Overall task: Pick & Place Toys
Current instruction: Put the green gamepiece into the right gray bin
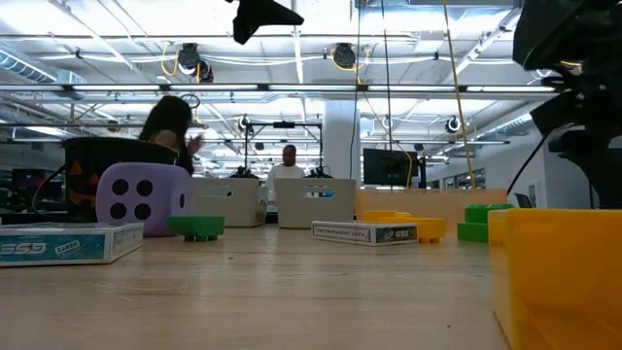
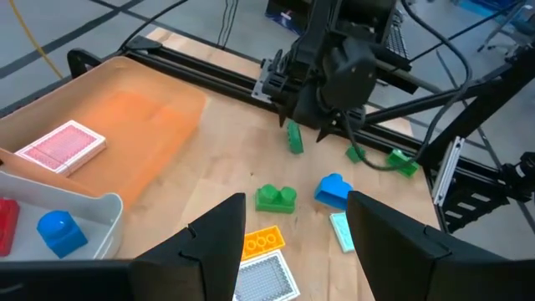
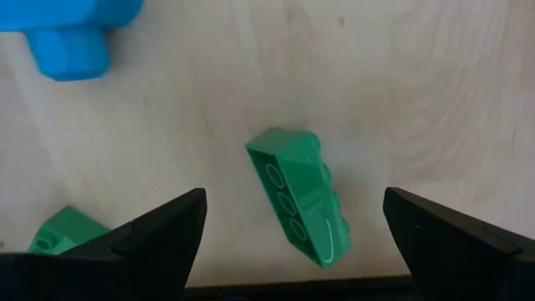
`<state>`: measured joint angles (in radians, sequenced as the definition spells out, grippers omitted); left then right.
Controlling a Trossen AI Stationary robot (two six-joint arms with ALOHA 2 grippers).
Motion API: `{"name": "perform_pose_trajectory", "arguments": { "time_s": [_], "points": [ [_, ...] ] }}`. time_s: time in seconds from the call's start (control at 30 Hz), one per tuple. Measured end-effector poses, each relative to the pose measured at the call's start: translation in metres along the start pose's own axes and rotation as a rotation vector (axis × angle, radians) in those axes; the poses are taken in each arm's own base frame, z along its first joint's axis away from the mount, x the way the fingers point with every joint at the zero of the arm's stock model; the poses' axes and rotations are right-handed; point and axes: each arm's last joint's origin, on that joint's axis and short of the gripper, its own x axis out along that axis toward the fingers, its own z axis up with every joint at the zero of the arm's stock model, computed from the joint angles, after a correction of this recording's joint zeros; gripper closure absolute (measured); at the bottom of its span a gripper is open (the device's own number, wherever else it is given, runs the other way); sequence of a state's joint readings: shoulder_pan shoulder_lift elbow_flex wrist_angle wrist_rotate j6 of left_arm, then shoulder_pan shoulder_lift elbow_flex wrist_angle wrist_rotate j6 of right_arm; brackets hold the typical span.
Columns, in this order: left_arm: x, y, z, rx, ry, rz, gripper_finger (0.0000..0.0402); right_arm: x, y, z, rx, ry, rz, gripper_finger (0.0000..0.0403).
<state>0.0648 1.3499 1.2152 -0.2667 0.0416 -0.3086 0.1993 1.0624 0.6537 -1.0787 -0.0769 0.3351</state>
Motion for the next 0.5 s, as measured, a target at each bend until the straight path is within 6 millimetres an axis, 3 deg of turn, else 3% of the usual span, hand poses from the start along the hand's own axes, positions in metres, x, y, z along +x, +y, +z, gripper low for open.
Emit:
{"name": "perform_pose_trajectory", "arguments": {
  "time_s": [0.33,0.5],
  "points": [
    [0.0,0.002,0.001,0.009,-0.002,0.005,0.0186,0.02,0.002,0.013,0.02,0.096,-0.063,0.0048],
    [0.0,0.002,0.001,0.016,-0.002,0.005,0.0186,0.026,0.002,0.015,0.024,0.144,-0.077,0.008]
  ]
}}
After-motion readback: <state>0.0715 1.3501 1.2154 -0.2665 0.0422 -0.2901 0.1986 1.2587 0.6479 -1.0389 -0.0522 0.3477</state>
